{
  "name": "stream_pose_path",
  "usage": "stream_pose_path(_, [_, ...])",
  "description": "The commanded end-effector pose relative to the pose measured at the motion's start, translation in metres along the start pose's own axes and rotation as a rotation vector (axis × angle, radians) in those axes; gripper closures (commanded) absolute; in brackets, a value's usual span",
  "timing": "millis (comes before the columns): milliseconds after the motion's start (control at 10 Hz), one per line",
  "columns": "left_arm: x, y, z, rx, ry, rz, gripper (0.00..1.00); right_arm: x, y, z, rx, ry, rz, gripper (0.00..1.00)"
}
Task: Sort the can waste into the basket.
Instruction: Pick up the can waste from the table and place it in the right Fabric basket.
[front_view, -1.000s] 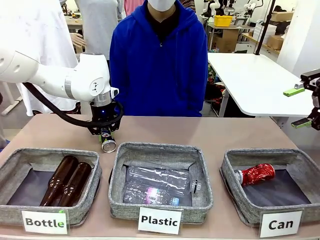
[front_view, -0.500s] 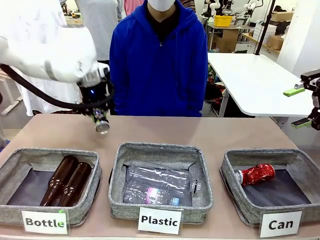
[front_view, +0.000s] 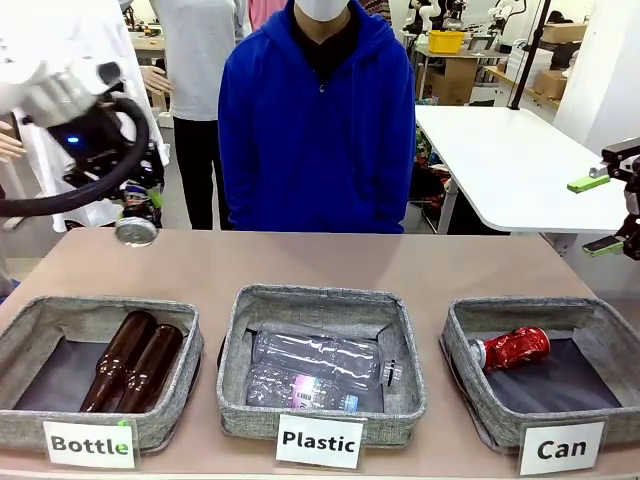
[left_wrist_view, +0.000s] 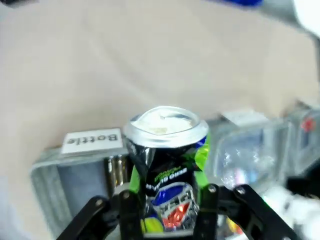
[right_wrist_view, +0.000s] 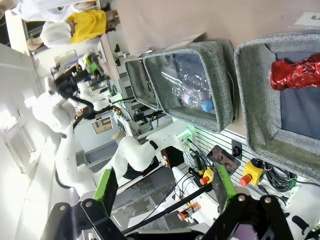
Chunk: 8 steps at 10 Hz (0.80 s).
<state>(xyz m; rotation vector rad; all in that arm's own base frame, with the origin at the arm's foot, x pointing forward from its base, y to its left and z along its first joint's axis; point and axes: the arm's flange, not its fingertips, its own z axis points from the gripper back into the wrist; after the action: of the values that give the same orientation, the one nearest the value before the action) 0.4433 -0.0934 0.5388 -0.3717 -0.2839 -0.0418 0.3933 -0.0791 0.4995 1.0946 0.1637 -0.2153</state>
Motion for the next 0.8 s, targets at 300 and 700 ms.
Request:
stream_pose_path(300, [-0.067,0.056,0.026,-0.198,0.249,-0.860,1.00,-0.001,0.000,0.003,-0.001,0.006,0.015,0.00])
stream_pose_path(700, [-0.082,0.049,0.031,-0.216,0.230,-0.587,1.00,-0.001,0.000,0.003,-0.001,0.006,0.015,0.00])
